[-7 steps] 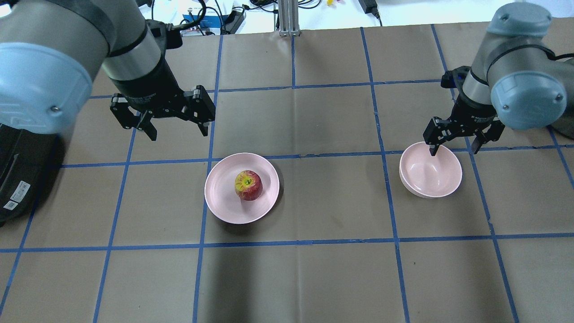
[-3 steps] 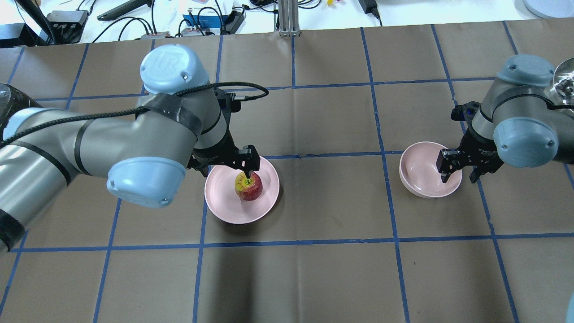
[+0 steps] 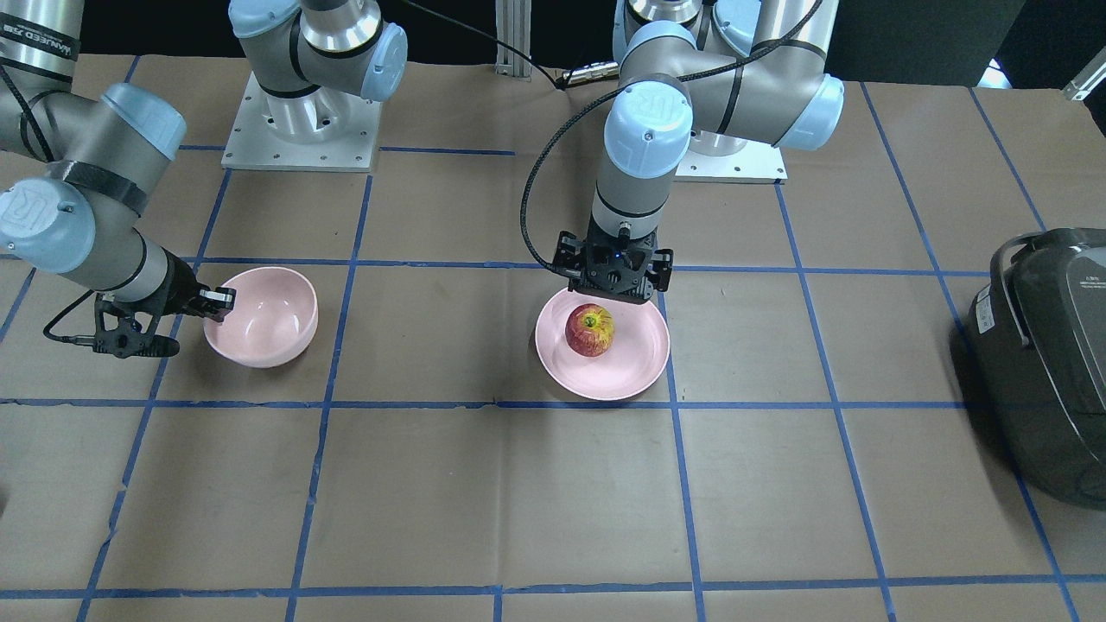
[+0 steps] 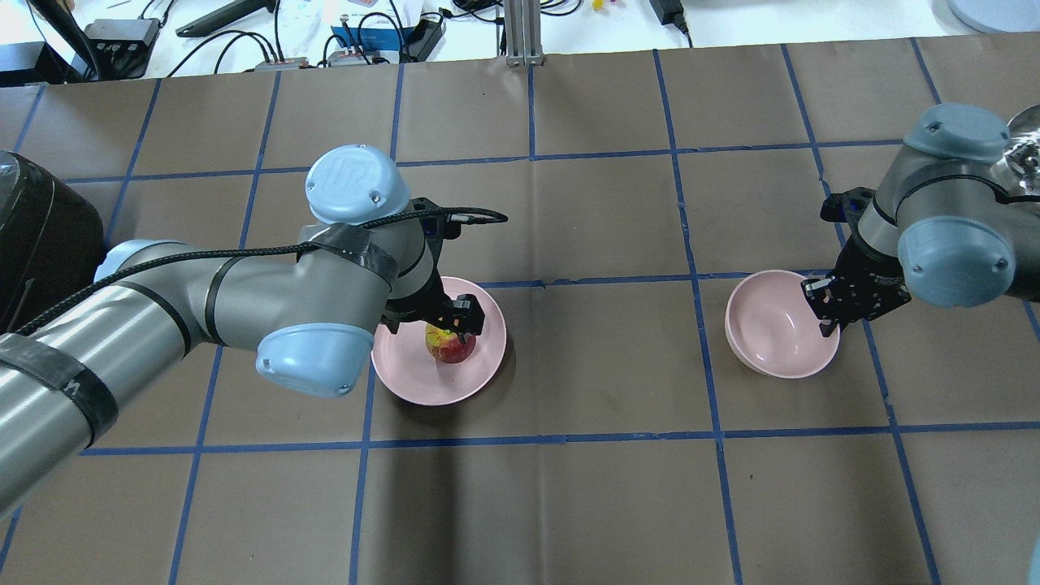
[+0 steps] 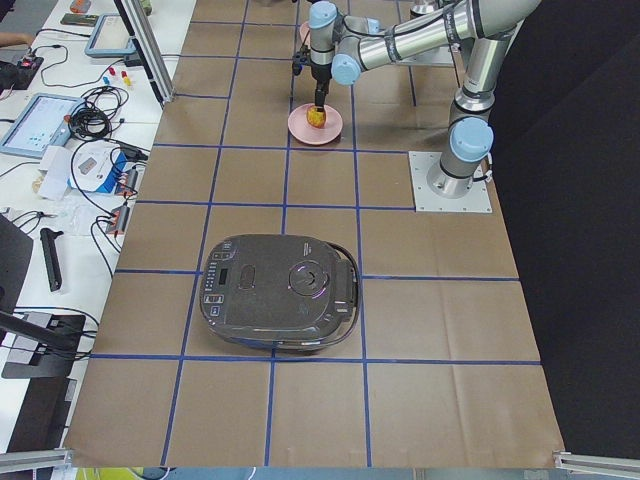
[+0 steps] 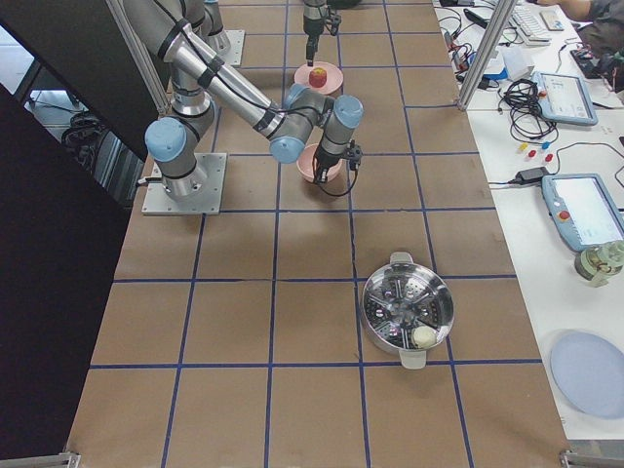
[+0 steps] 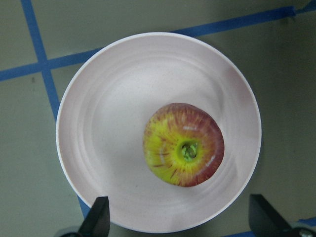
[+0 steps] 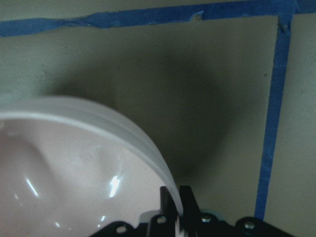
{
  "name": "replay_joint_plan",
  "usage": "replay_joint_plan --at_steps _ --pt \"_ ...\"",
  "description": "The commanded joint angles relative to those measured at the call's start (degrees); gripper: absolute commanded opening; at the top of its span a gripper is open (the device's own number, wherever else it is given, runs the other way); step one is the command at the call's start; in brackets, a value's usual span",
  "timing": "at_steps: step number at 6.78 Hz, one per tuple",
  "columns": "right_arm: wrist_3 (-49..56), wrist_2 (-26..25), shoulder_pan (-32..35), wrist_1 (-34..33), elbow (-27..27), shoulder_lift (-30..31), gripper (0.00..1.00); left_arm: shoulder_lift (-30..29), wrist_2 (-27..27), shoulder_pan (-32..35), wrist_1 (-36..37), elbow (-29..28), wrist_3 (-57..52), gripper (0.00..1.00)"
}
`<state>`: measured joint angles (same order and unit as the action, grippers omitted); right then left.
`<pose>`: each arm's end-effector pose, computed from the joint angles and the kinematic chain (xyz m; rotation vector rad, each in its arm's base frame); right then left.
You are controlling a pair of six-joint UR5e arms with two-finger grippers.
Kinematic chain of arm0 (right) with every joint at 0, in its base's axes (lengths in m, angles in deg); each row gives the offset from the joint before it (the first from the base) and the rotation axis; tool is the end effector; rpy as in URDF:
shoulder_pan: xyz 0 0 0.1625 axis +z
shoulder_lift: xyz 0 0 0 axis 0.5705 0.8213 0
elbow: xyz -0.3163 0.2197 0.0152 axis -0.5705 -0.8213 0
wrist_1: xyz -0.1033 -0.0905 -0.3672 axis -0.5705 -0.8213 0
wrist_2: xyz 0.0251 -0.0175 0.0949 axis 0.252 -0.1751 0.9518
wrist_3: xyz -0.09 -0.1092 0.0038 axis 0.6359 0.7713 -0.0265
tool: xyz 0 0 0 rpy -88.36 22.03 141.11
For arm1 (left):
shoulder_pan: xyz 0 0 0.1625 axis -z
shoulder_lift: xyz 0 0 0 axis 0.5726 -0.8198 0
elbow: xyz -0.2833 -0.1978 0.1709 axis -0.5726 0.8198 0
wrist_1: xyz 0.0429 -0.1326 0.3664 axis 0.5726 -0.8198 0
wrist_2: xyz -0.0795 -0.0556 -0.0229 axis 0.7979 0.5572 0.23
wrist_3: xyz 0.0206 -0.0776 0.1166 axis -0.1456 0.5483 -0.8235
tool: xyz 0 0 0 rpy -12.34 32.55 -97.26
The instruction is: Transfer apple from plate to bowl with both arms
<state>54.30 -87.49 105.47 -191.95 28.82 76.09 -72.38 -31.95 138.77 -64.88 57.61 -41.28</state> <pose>-0.0240 -0.4533 0.1551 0.1238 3.0942 0.3544 -0.2402 -0.4156 0.1950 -0.3468 -3.1212 -0.0437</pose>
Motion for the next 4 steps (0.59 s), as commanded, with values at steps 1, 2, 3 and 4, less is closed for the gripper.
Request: replay_joint_plan --at_steps 1,2,3,4 --pt "-3.0 6.1 0.1 1.2 -2.2 0.5 0.01 -3.8 -0.1 0.6 4.3 0.2 -7.2 1.0" --pt "-5.4 8.8 0.8 2.3 -3.7 0.7 0.01 -5.6 0.0 0.7 5.8 0.2 -8.2 1.0" --pt "-8.9 12.6 2.8 3.0 -4.0 0.7 0.01 -6.8 -0.1 1.4 6.3 0.2 -10.5 1.0" --pt "-10.4 13.9 6.0 2.9 -3.8 0.7 0.02 -7.6 -0.2 1.7 8.3 0.3 -16.1 1.0"
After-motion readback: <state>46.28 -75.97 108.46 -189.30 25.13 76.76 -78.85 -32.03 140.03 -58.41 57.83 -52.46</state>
